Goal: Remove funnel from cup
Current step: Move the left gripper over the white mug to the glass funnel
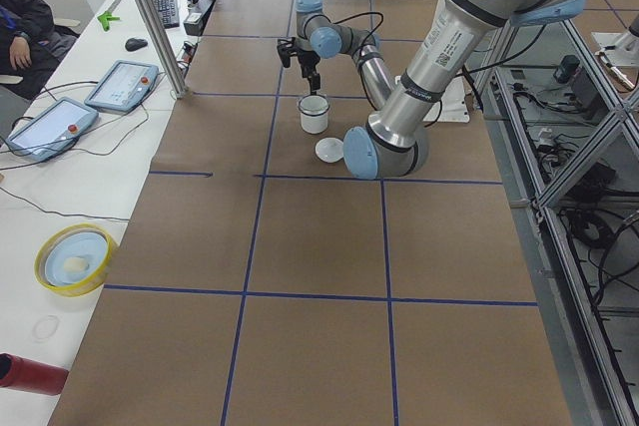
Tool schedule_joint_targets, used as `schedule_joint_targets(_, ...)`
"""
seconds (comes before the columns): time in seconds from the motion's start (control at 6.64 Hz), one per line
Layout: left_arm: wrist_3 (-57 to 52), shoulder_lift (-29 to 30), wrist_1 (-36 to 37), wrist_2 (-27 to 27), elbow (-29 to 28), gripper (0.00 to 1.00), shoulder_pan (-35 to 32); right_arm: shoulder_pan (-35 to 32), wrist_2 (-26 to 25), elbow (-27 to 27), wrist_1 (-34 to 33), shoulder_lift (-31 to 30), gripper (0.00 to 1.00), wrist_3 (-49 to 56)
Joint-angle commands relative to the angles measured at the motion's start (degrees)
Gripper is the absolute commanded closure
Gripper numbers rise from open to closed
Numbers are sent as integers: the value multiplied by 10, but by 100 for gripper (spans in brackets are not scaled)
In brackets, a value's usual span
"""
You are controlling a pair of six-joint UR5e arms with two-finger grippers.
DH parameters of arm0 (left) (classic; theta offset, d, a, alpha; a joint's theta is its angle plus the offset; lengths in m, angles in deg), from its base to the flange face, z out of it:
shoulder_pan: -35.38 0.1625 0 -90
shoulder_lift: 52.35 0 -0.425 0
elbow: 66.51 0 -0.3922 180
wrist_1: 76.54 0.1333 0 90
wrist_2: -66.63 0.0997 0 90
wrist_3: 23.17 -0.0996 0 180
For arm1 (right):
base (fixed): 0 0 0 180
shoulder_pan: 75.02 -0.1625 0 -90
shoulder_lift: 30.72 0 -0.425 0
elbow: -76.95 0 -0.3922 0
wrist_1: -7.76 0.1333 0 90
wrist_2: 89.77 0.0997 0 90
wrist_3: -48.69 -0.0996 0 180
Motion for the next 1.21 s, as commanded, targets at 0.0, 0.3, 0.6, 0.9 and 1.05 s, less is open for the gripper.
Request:
schedule_joint_targets(0.0,-18,1,-3,12,-8,0,11,0,0,0,0,0,0,0)
schedule_joint_targets(0.3,-22,11,-20,50,-32,0,23,0,0,0,0,0,0,0)
schedule_joint_targets(0.6,-41,17,-26,51,-42,6,24,0,0,0,0,0,0,0)
schedule_joint_targets(0.9,-41,18,-26,52,-39,9,24,0,0,0,0,0,0,0)
schedule_joint_targets(1.05,-43,18,-26,52,-38,9,24,0,0,0,0,0,0,0)
